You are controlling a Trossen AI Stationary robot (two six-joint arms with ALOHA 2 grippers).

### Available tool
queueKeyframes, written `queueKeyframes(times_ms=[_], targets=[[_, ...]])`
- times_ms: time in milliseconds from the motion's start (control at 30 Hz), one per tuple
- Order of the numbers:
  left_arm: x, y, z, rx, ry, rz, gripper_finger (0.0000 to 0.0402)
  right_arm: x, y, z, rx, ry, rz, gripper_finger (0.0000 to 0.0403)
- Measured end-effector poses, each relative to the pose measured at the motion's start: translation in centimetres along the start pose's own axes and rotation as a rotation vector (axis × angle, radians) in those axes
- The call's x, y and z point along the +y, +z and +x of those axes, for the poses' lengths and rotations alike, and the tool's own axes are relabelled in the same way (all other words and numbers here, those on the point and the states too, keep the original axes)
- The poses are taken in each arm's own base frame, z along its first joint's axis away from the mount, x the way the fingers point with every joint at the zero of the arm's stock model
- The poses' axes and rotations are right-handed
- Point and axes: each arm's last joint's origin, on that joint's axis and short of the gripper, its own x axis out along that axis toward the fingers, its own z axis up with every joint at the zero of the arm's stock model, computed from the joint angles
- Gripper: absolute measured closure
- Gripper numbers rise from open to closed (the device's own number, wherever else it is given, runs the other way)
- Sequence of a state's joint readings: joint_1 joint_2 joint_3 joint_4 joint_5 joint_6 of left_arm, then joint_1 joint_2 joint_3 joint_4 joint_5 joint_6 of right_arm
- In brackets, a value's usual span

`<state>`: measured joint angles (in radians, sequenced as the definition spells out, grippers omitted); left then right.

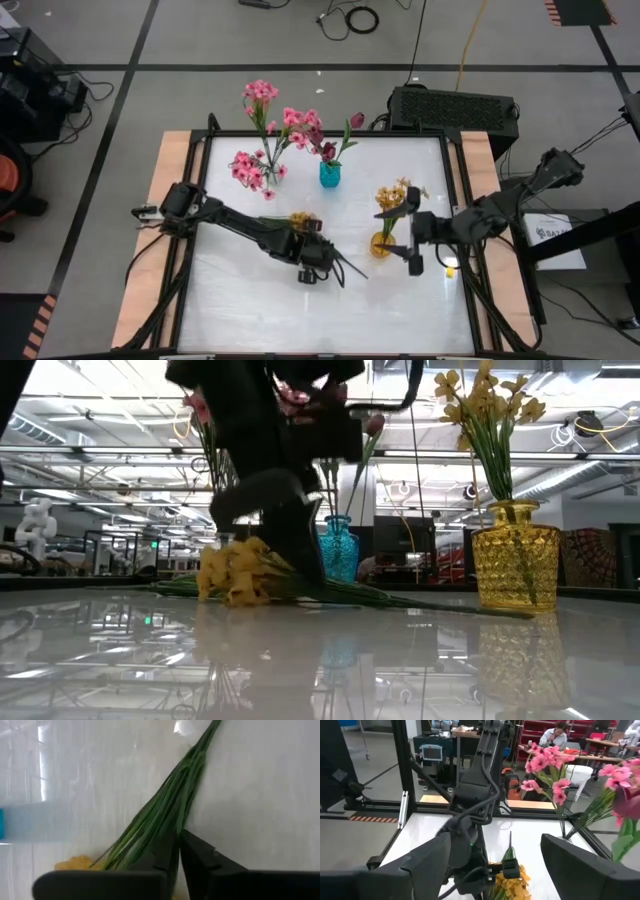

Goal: Sort flowers into vase by color
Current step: Put the right yellow flowers into the yellow vase

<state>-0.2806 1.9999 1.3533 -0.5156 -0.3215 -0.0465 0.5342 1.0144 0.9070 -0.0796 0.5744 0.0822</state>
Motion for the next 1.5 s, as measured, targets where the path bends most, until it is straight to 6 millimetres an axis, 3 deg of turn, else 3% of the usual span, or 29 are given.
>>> queueKeyframes(times_ms=[167,400,567,767,1033,1333,1500], targets=[[-1.0,1.7,-2.1,-0.021,0.0,0.029,0.0391,0.9,0.6,0.3,0.0,0.022,-0.003,0.0101],[-1.8,4.1,-5.4,-0.072,0.017,0.051,0.0397,3.1,1.1,1.4,0.029,0.062,-0.023,0.0101],[-1.8,4.8,-6.6,-0.08,0.042,0.044,0.0398,4.2,0.5,2.3,0.151,0.055,0.044,0.0101],[-1.7,4.9,-6.5,-0.088,0.039,0.002,0.0399,6.2,-3.5,3.8,0.399,-0.024,0.149,0.0101],[-1.8,4.9,-6.4,-0.1,0.032,-0.003,0.0396,8.9,-10.3,6.7,0.641,-0.159,0.101,0.0101],[-1.8,5.0,-6.4,-0.104,0.029,-0.006,0.0392,8.3,-13.8,9.5,0.751,-0.251,0.128,0.0103],[-1.8,5.0,-6.4,-0.104,0.028,-0.006,0.0392,7.9,-14.4,10.2,0.782,-0.268,0.155,0.0134]])
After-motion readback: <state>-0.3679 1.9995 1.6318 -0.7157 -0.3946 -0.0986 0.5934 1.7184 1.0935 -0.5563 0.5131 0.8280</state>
